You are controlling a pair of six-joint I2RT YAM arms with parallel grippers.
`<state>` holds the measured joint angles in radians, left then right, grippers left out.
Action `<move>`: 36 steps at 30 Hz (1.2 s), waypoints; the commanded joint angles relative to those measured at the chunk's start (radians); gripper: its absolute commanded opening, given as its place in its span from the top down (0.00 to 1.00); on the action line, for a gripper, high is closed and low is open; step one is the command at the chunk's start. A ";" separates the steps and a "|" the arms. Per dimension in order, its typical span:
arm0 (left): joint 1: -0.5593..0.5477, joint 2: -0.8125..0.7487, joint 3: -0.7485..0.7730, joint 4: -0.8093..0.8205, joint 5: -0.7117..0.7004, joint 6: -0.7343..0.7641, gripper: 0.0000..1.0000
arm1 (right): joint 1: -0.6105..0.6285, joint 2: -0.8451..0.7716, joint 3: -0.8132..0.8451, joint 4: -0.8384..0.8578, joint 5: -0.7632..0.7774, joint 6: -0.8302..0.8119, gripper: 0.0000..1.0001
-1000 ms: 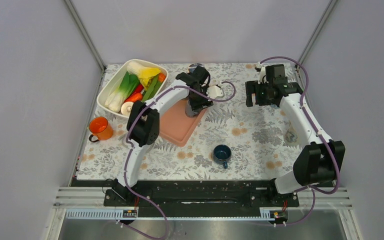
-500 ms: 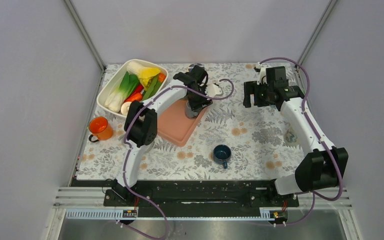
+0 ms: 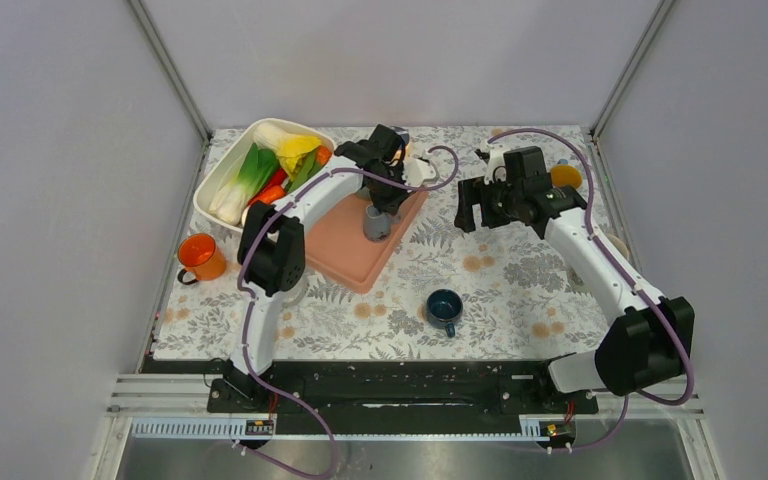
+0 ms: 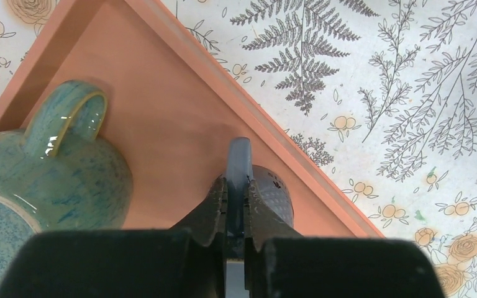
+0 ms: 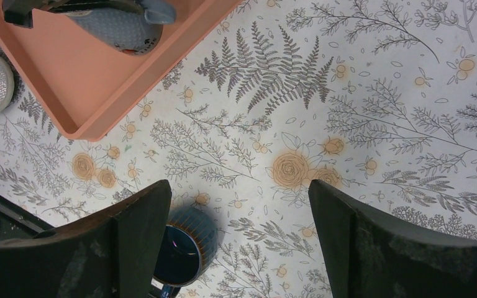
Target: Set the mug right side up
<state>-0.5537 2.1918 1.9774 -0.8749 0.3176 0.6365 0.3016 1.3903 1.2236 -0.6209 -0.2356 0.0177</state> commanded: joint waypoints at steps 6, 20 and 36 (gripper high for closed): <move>-0.010 0.042 0.075 -0.077 -0.009 0.073 0.75 | 0.011 0.002 -0.019 0.057 -0.031 0.024 0.10; -0.015 0.056 0.080 -0.068 -0.076 0.065 1.00 | 0.012 -0.020 -0.037 0.057 -0.032 0.022 0.10; 0.098 -0.247 -0.032 0.108 0.211 -0.340 1.00 | 0.147 -0.136 -0.310 0.564 -0.298 0.212 0.01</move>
<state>-0.4641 2.0888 1.9762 -0.8551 0.3920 0.4297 0.4015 1.2392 0.9550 -0.3485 -0.4240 0.1070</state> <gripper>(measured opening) 0.189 0.949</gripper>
